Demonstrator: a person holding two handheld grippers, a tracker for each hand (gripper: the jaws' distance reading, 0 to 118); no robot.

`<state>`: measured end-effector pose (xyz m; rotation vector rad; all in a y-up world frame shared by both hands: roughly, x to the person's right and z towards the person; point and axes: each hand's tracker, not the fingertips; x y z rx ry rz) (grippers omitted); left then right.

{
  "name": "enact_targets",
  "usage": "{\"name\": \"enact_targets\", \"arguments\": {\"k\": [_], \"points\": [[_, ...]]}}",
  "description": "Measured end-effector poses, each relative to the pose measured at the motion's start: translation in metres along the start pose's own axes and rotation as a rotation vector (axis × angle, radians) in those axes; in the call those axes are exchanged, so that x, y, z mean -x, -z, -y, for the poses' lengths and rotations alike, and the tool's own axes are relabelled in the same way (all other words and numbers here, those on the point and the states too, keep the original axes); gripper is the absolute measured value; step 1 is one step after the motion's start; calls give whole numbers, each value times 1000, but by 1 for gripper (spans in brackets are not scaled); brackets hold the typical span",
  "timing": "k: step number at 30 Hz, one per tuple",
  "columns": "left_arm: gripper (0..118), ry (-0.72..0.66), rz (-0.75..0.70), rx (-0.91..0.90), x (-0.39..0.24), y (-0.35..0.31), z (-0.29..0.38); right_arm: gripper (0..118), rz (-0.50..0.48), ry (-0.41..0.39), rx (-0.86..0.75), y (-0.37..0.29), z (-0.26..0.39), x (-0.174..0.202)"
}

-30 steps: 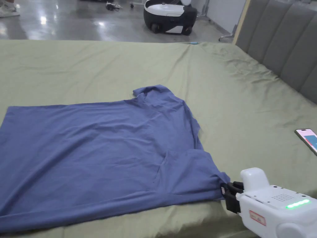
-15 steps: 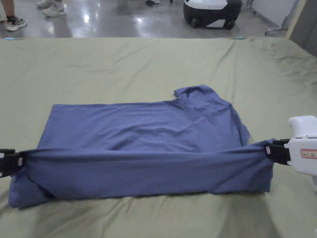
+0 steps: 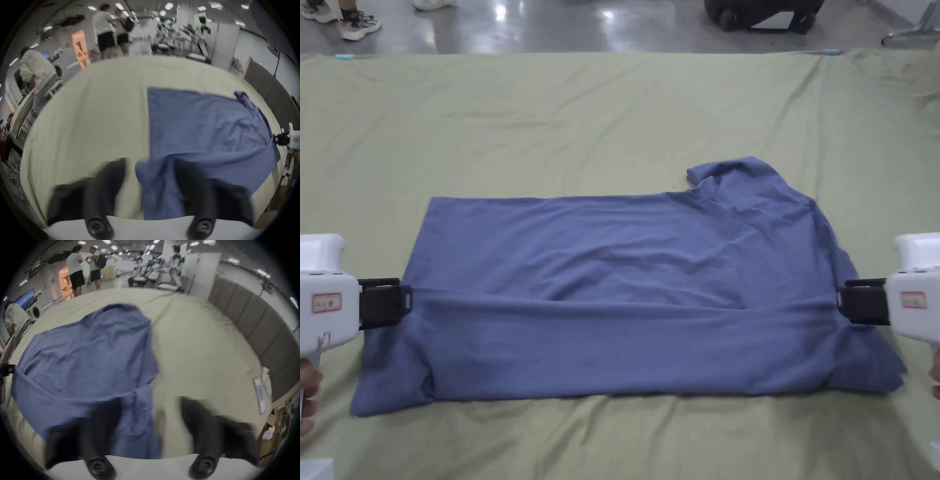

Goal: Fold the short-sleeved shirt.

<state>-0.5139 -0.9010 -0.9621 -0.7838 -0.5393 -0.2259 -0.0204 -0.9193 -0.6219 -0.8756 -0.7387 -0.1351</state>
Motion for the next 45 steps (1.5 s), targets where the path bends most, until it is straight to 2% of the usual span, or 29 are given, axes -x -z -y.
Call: {"name": "enact_targets", "arguments": {"k": [1, 2, 5, 6, 7, 8, 9, 10, 12, 13, 15, 17, 18, 20, 21, 22, 25, 26, 27, 28, 29, 30, 31, 34, 40, 41, 43, 44, 45], "points": [[92, -20, 20, -16, 4, -14, 5, 107, 6, 5, -56, -15, 3, -5], [107, -36, 62, -44, 7, -32, 8, 112, -8, 30, -140, -33, 6, -9], [107, -24, 104, -96, 11, -80, 23, 108, -94, 85, -221, -79, 22, -15], [103, -10, 124, -113, 10, -92, 31, 102, -121, 86, -235, -89, 29, -16], [92, 10, 110, -140, 7, -105, 41, 87, -130, 67, -244, -108, 34, -10], [46, 56, 87, -140, 3, -113, 50, 43, -127, 44, -249, -116, 41, -7], [0, 99, 69, -125, -3, -118, 59, 7, -111, 15, -253, -121, 47, -3], [0, 107, 48, -130, -6, -122, 68, 1, -91, 6, -261, -126, 53, 3], [0, 120, 131, -66, -9, -126, 82, 0, -161, -18, -240, -133, 61, 8], [0, 134, 129, -37, -5, -116, 91, 0, -159, -23, -233, -135, 64, 12], [0, 113, 99, -36, -7, -110, 100, 0, -157, -19, -237, -137, 68, 16], [2, -17, 104, 5, -3, -93, 105, 0, -194, 11, -215, -135, 69, 19], [17, -59, 79, 12, -1, -86, 103, 0, -194, 10, -209, -135, 69, 22], [54, -77, 60, 76, 1, -61, 98, 0, -210, 1, -202, -132, 66, 23], [61, -98, 71, 98, 0, -50, 96, 0, -214, -2, -200, -131, 65, 26], [62, -115, 79, 93, 0, -39, 95, 0, -221, -2, -194, -130, 63, 28], [53, -124, 69, 110, -5, -8, 95, 0, -258, 39, -168, -123, 57, 27], [45, -134, 35, 119, -8, -4, 95, 0, -256, 43, -169, -121, 56, 27], [31, -127, 32, 105, -13, -7, 94, 0, -254, 46, -168, -119, 55, 26], [18, -68, -1, 74, -19, -11, 91, 0, -255, 45, -167, -118, 54, 26], [12, -6, -29, 64, -28, -13, 94, 0, -261, 38, -165, -116, 53, 26], [12, 39, -40, 50, -34, -15, 94, 0, -260, 32, -164, -114, 53, 27], [3, 82, -54, 58, -41, -16, 95, 0, -259, 27, -162, -110, 54, 24], [3, 198, -67, 58, -50, -22, 98, 0, -265, 36, -140, -102, 55, 21], [2, 102, 37, 3, -28, -56, 87, 1, -261, 26, -113, -92, 72, 10], [2, 90, 35, -6, -22, -60, 86, 15, -265, 21, -107, -90, 74, 7], [2, 55, 59, -13, -16, -62, 81, 67, -271, 8, -90, -83, 80, 3], [2, 43, 60, -9, -14, -61, 79, 85, -281, 6, -81, -79, 82, 0], [2, 36, 63, -3, -14, -60, 78, 83, -284, 7, -79, -75, 83, -3]]}}
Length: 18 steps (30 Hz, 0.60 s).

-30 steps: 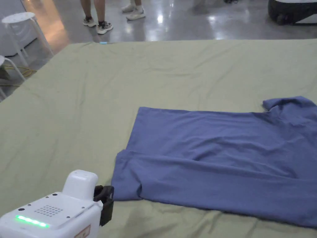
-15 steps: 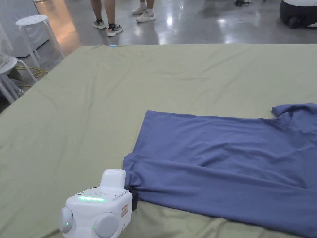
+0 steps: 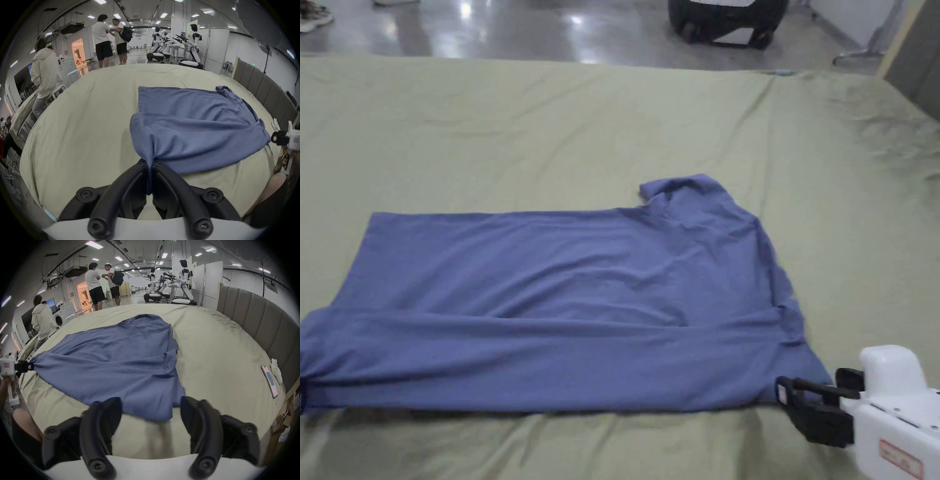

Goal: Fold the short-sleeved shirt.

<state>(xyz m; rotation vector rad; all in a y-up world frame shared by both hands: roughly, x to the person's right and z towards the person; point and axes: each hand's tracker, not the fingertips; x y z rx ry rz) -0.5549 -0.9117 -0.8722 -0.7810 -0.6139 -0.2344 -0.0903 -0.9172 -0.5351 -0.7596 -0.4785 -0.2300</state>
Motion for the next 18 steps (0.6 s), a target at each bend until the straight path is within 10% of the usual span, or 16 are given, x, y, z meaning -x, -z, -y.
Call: {"name": "enact_targets", "arguments": {"k": [8, 11, 15, 18], "points": [[2, -12, -5, 22, -7, 7, 3, 76, -8, 117, 112, 70, 3, -33], [2, -48, 4, 39, -5, 9, 5, 20, -96, 91, 54, 59, 3, -25], [2, -40, 10, 47, 0, 12, 8, 19, -45, -2, 59, 54, 4, -11], [2, -43, 28, 32, 7, 1, 5, 19, -80, 75, 34, 38, -5, -21]]}}
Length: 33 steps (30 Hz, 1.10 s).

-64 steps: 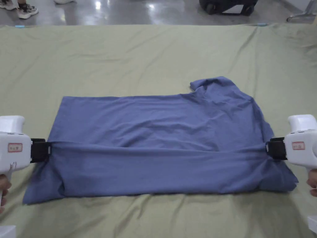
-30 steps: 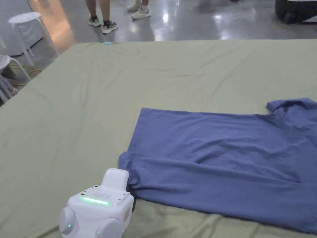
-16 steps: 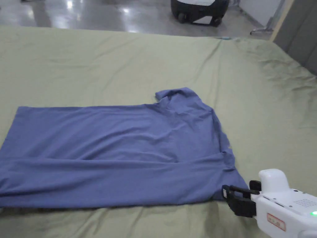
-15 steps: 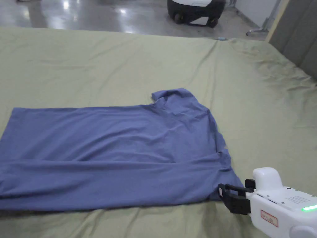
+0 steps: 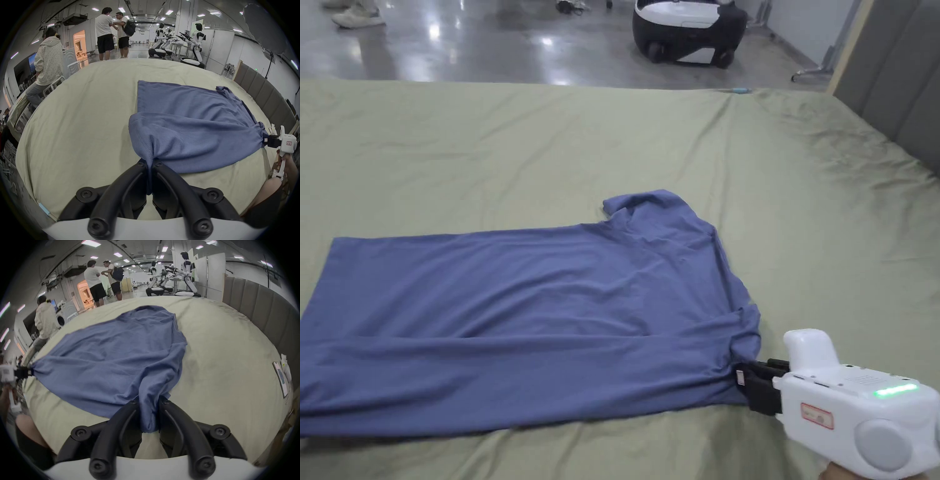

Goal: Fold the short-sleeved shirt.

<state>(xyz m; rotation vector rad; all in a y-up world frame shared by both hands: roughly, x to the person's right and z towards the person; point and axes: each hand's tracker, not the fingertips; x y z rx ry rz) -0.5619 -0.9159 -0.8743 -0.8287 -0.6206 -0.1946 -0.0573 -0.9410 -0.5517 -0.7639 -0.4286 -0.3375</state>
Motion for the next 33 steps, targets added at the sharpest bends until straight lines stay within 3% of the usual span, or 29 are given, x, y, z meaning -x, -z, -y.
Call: {"name": "enact_targets", "arguments": {"k": [3, 6, 8, 13, 16, 19, 20, 21, 22, 23, 24, 26, 29, 30, 31, 32, 33], "points": [[2, -8, 26, -9, 4, -19, -5, 19, -31, 1, -28, -26, -7, -13], [2, -5, 56, 8, 2, -40, -3, 19, -79, -56, 11, -61, -13, -12], [2, -1, 109, 47, 1, -53, 6, 19, -62, -99, 6, -85, -6, -8], [2, 65, 115, 130, -6, -70, 46, 19, -60, -128, 124, -103, 34, -8], [2, 40, 126, 197, -4, -65, 69, 19, -6, -124, 215, -95, 51, -2], [3, 74, 115, 203, -2, -56, 83, 20, 16, -172, 177, -89, 59, -4], [8, 74, 108, 203, -1, -54, 86, 33, 13, -156, 169, -86, 60, -10], [24, 62, 100, 197, 0, -55, 86, 56, 7, -124, 163, -86, 60, -12], [49, 42, 85, 188, -1, -59, 85, 90, 54, -82, 183, -87, 59, -13], [84, 30, 50, 172, 1, -62, 83, 115, 117, -65, 214, -89, 59, -16], [97, 33, 22, 167, 4, -65, 81, 117, 130, -59, 224, -93, 58, -21], [98, -11, 5, 119, 14, -79, 71, 114, 79, -22, 135, -111, 53, -31], [98, -54, -12, -18, 17, -105, 45, 112, 131, 60, -20, -139, 17, -22], [97, -63, -16, -62, 19, -111, 34, 108, 127, 60, -102, -148, 6, -15], [88, -67, 2, -118, 15, -118, 22, 95, 115, 44, -178, -156, -5, -7], [40, -44, 12, -162, 10, -120, 8, 58, 101, 16, -234, -158, -18, -4], [0, -19, 4, -178, 5, -115, -5, 24, 117, -26, -261, -157, -28, 6]]}}
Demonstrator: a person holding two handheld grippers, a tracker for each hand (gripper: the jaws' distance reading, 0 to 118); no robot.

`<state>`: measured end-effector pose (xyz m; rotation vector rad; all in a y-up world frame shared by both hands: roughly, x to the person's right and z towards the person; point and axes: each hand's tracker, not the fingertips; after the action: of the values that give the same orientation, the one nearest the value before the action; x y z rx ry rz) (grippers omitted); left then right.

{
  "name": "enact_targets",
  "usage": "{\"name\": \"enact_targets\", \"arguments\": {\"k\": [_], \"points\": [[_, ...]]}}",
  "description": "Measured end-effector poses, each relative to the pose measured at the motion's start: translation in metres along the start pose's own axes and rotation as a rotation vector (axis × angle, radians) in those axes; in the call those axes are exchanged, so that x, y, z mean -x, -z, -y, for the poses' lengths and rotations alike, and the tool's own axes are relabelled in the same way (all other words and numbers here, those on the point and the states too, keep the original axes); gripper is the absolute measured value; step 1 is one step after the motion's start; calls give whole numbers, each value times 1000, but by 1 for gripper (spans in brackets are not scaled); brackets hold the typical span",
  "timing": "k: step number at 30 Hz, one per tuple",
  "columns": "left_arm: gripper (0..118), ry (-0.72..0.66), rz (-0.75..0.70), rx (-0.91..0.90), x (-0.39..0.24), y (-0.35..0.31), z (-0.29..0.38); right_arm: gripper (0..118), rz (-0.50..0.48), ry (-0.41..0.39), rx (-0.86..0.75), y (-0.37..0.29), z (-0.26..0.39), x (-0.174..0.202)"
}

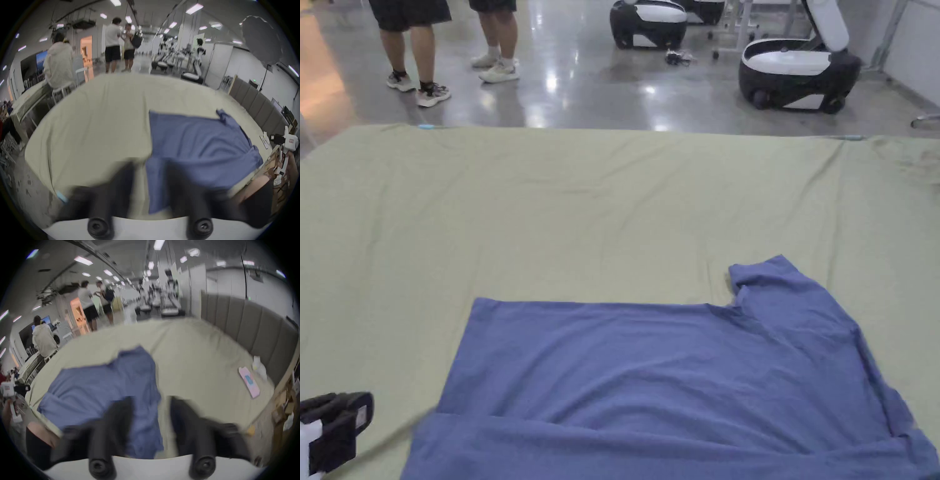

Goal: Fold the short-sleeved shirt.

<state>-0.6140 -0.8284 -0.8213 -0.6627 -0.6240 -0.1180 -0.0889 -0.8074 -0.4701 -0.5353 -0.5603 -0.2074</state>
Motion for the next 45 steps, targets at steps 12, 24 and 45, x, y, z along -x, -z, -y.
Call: {"name": "enact_targets", "arguments": {"k": [12, 24, 45], "points": [[60, -57, -31, 109, 0, 224, -101, 0, -156, -126, 22, 98, -44, 95], [6, 26, -112, 259, -31, 288, -63, 0, -168, -124, 142, 155, -35, 71], [0, 34, -20, 185, -16, 241, -75, 1, -76, 38, 399, 342, -48, -5]]}}
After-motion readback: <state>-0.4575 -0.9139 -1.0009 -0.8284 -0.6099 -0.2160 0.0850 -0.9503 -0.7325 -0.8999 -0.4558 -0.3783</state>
